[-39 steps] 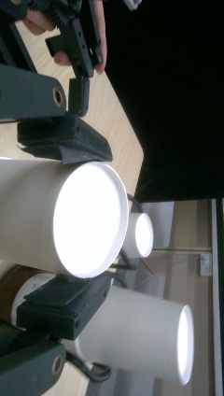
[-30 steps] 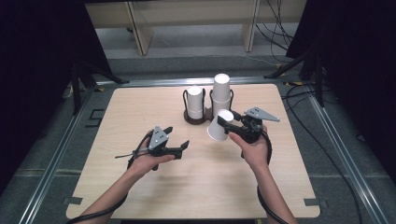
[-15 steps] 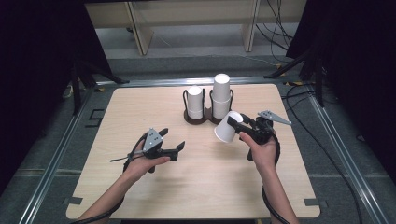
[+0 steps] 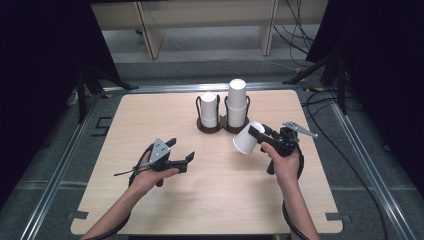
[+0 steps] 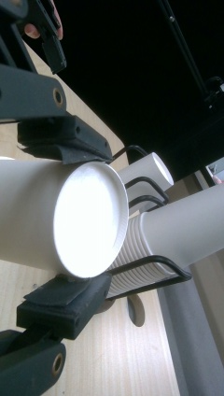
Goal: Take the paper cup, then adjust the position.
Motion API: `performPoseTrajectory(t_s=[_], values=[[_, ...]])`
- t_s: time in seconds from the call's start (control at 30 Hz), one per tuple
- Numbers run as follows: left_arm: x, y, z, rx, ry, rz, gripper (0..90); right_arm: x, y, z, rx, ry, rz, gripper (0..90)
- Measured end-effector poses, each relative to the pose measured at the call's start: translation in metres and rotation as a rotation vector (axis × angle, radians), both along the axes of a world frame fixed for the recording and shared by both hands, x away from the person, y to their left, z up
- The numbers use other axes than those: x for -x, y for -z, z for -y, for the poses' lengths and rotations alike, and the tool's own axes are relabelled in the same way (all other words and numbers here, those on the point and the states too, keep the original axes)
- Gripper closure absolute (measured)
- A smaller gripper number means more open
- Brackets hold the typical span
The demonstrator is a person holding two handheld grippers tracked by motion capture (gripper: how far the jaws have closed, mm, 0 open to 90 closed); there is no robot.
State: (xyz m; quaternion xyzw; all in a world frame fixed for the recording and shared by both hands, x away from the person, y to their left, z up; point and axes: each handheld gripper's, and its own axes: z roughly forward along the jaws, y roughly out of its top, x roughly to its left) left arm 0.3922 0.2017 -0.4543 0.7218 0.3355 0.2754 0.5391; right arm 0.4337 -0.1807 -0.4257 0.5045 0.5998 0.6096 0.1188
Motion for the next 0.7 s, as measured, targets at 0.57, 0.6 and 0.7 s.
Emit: performPoseTrajectory(t_s=[0.57,0.6,0.7], values=[[-0.001,0.002,0.005,0.001,0.018,-0.003,14.5,-0.007,0.014,0.009,-0.08,-0.01,-0.054,36.2],[-0.001,0.002,0.005,0.001,0.018,-0.003,14.6,-0.007,0.014,0.009,-0.08,-0.01,-0.054,36.2],[-0.002,0.002,0.009,0.0,0.028,0.003,14.5,-0.008,0.016,0.01,-0.073,-0.007,-0.07,36.2]])
